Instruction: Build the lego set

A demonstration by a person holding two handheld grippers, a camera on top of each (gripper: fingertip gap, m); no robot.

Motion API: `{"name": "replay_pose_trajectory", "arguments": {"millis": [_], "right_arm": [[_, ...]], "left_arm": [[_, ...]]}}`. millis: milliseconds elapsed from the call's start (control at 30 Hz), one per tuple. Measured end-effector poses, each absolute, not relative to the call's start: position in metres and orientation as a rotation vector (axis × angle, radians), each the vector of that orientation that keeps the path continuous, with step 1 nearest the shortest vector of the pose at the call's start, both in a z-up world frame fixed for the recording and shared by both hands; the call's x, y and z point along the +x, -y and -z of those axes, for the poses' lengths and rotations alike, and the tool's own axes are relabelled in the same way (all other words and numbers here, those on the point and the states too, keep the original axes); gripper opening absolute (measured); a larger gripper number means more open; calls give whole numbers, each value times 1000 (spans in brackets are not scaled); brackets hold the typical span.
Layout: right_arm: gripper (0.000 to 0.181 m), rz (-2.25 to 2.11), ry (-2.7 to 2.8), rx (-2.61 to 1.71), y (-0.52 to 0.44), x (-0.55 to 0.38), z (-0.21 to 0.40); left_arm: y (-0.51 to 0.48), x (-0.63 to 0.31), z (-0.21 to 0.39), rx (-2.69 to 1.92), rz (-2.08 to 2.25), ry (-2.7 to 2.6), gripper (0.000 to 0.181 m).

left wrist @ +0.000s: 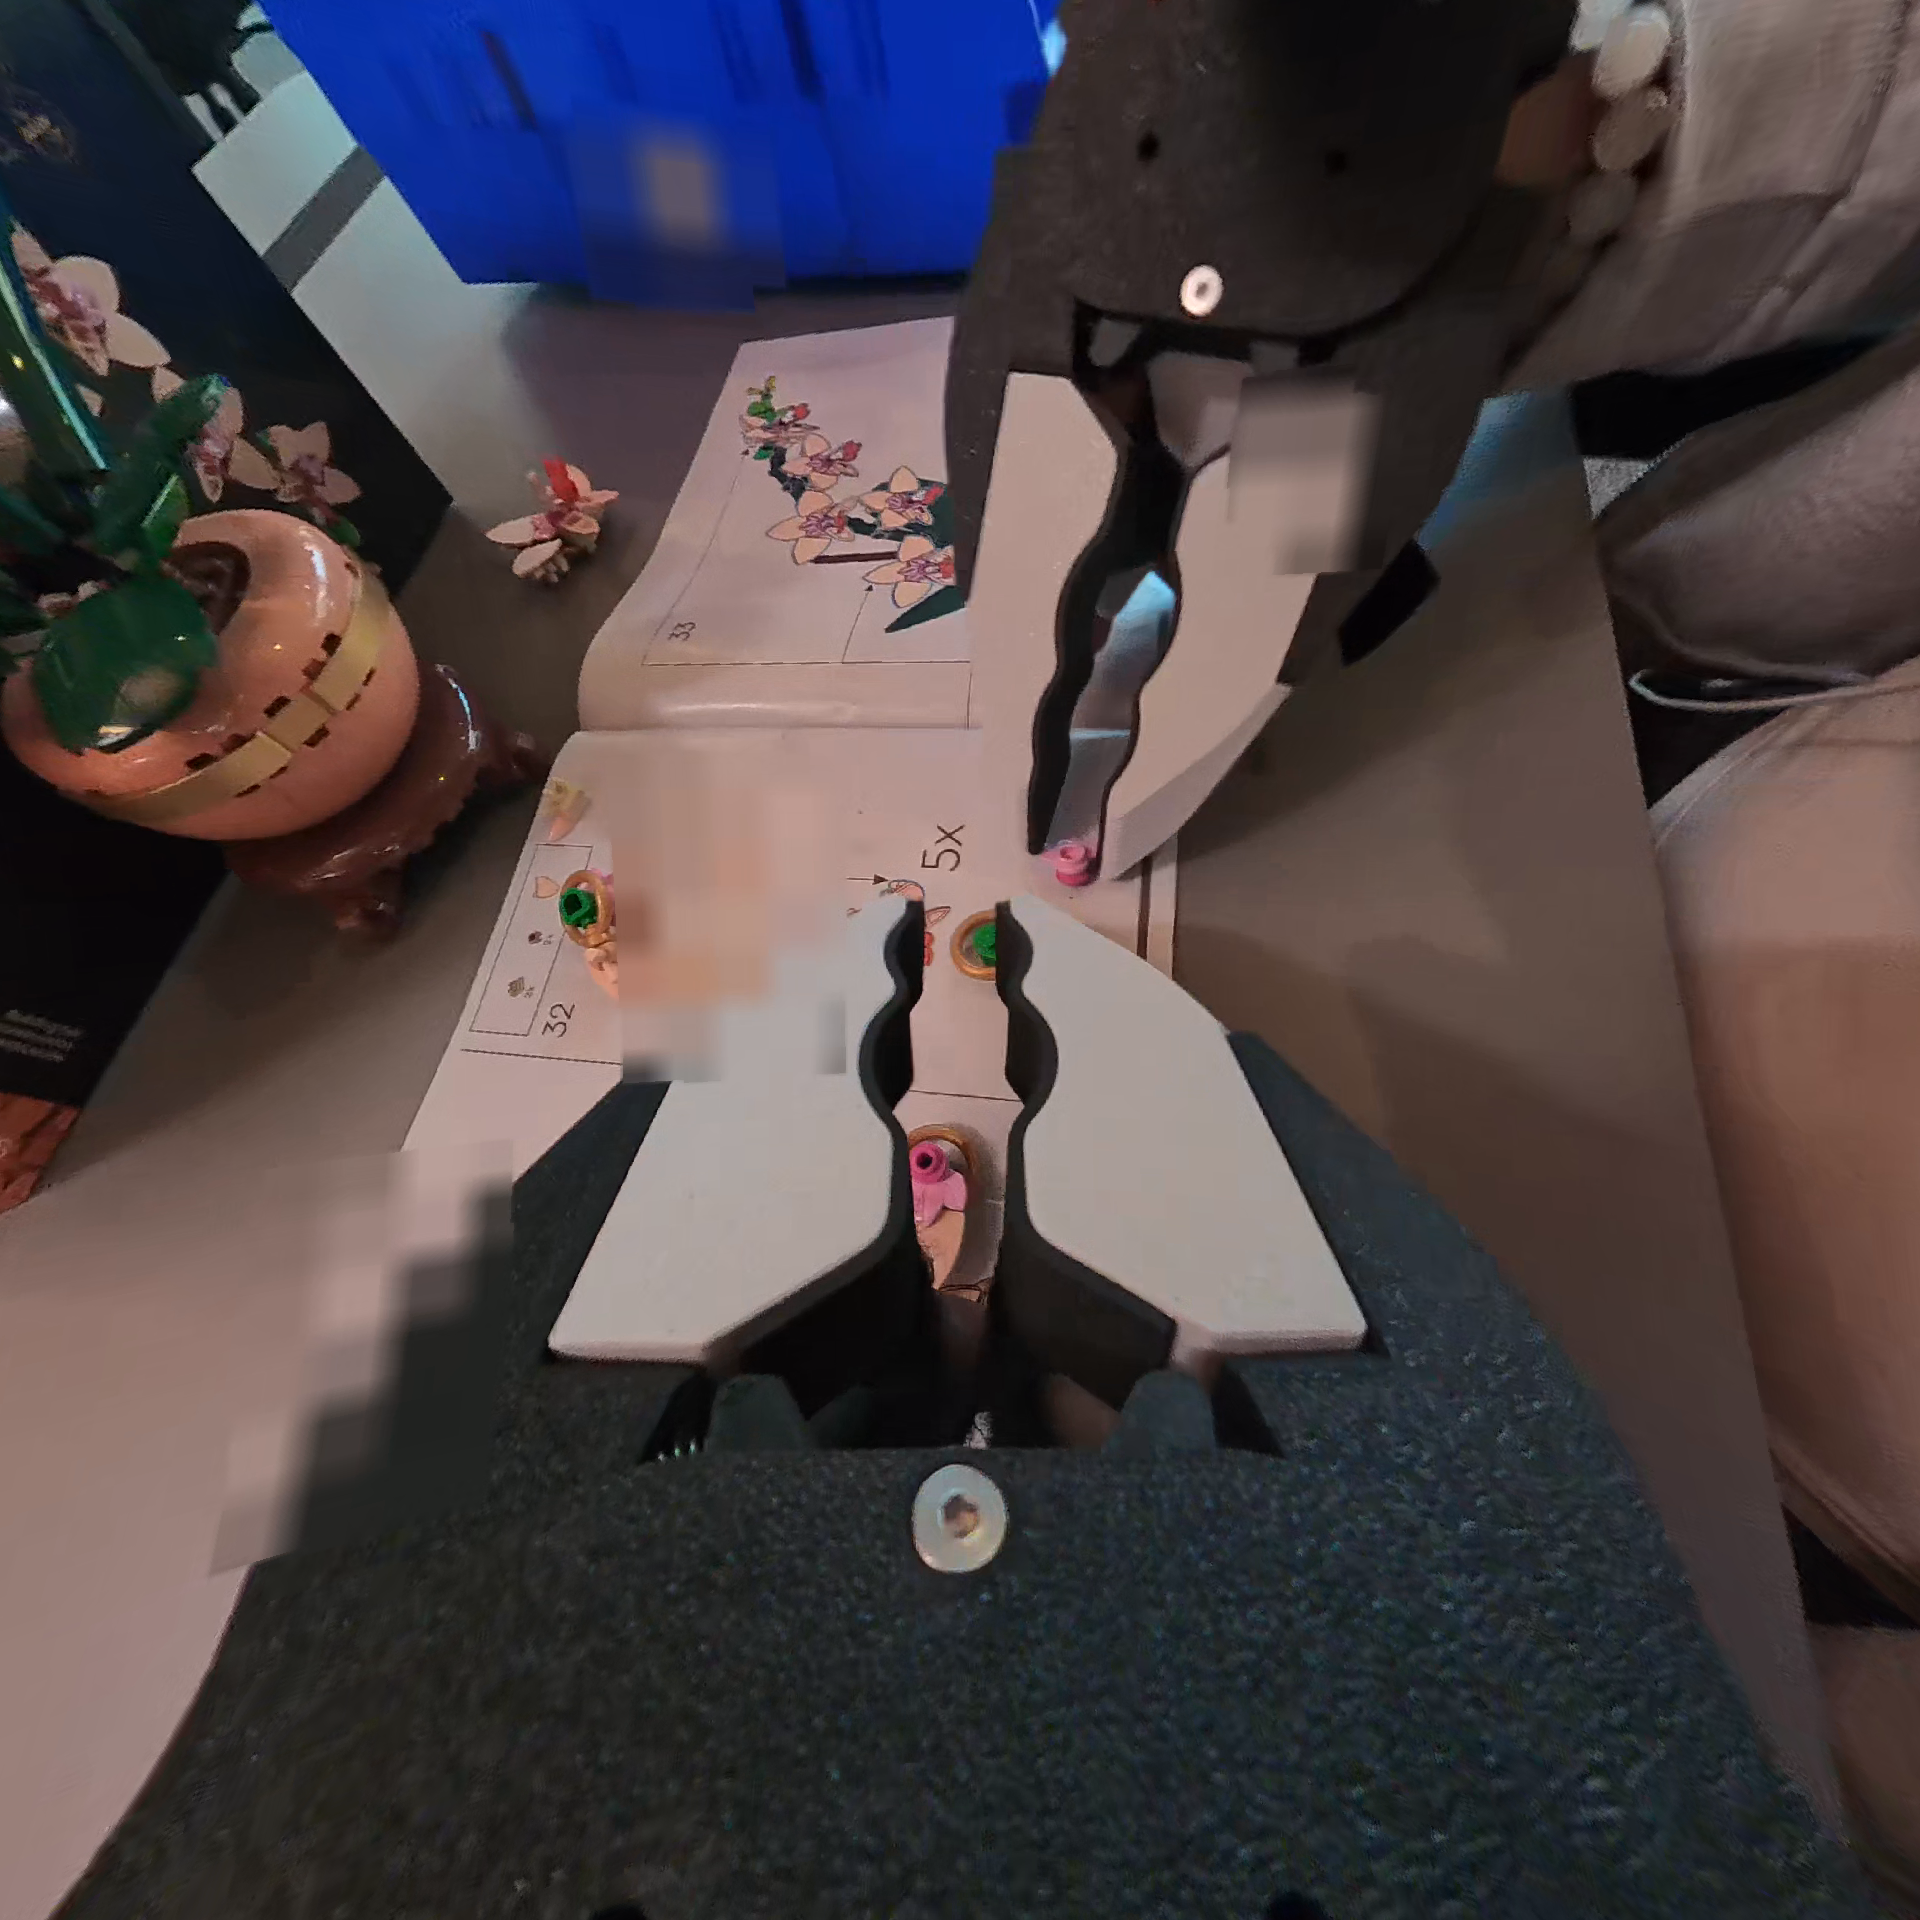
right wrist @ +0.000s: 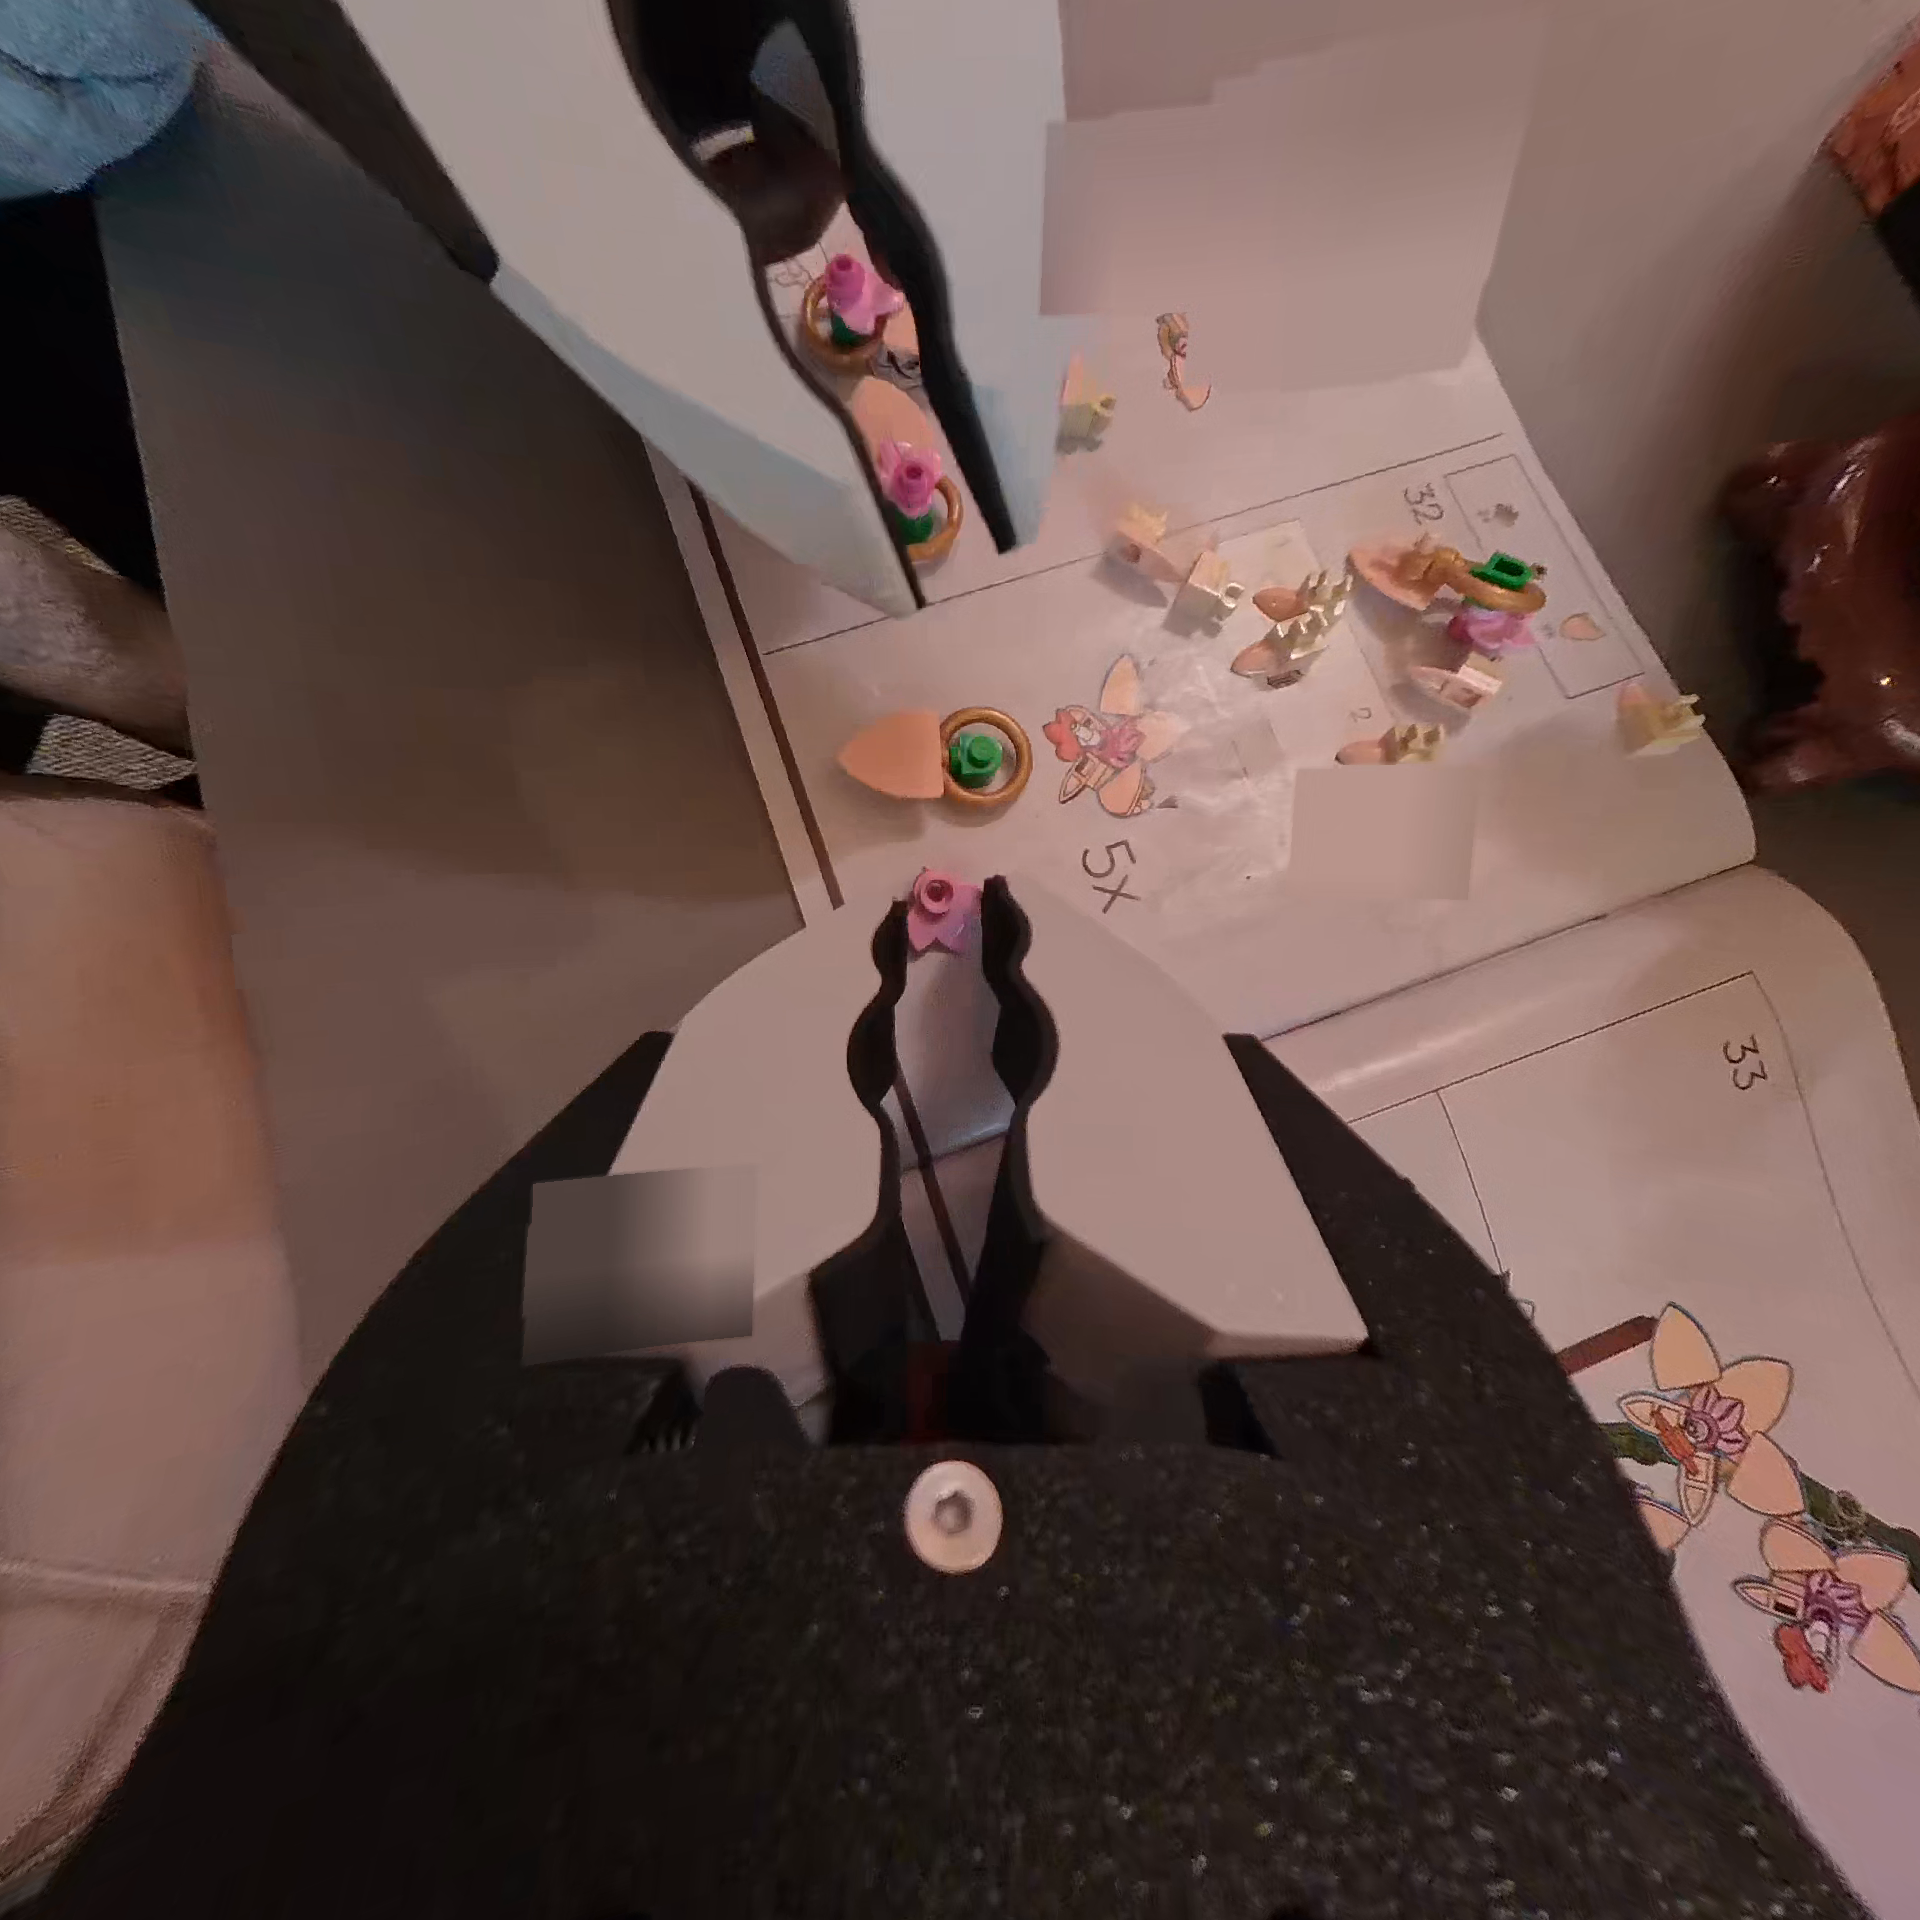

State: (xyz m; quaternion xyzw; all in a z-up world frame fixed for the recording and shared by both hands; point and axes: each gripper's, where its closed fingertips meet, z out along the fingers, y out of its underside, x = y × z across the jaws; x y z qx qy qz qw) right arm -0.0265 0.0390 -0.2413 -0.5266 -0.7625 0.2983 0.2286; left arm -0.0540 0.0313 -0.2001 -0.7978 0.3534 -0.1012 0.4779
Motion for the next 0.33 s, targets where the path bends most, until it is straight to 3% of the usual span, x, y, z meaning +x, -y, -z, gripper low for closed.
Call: {"name": "replay_pose_trajectory", "arguments": {"millis": [67,333], "right_arm": [[3,-881,2096,-1444,-40,-26,237],[1,-1532,1967,-1618,-37,-28,208]], "left_arm": [[-29,-51,201,-1912,227,-924,15],[-26,-35,198,-1741,140,-1079,18]]}}
